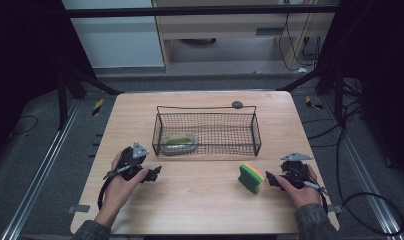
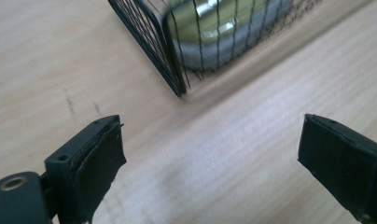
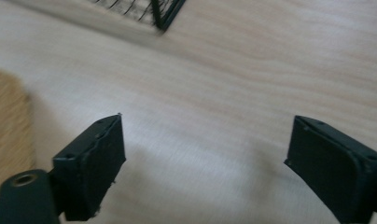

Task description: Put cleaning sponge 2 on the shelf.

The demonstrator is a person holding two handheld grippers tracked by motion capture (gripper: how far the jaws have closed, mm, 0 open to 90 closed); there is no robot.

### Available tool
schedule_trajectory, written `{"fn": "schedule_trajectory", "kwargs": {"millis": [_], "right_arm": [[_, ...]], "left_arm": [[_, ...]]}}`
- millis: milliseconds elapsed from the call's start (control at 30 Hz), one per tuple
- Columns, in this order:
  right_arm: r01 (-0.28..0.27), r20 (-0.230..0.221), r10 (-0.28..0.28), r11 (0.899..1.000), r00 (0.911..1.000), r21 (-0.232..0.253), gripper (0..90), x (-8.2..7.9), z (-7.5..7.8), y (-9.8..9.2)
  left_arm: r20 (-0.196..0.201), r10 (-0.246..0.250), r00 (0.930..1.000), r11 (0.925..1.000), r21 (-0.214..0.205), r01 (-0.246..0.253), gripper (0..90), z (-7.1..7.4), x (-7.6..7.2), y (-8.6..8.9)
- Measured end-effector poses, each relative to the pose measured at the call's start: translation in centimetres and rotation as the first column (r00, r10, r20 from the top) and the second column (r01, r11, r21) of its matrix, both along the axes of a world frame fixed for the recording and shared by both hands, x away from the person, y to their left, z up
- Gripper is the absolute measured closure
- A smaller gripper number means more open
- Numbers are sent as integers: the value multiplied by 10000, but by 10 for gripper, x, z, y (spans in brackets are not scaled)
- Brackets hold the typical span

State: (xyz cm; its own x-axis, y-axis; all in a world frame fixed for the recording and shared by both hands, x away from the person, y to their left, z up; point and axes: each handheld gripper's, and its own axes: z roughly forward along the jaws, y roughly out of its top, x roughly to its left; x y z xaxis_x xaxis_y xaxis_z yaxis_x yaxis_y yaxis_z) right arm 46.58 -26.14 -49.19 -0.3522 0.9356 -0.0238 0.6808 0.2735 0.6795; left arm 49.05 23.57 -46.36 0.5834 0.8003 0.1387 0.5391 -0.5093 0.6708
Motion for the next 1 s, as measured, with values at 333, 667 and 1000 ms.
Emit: {"fn": "schedule_trajectory", "kwargs": {"millis": [333, 667, 1000], "right_arm": [[-991, -1007, 946, 9943, 9904, -402, 167, -27, 17, 1], [-1613, -1526, 1615, 9868, 9750, 138, 166, -40, 38, 6], [-2186, -1916, 2094, 9754, 9589, -282, 160, -48, 63, 35]], "left_arm": [[-664, 137, 9977, 9999, 97, -130, 56, -19, 5, -3], [-1328, 249, 9908, 9993, -245, -284, 44, -32, 7, 4], [-1011, 77, 9949, 9970, -754, -154, 0, -39, 12, 12]]}}
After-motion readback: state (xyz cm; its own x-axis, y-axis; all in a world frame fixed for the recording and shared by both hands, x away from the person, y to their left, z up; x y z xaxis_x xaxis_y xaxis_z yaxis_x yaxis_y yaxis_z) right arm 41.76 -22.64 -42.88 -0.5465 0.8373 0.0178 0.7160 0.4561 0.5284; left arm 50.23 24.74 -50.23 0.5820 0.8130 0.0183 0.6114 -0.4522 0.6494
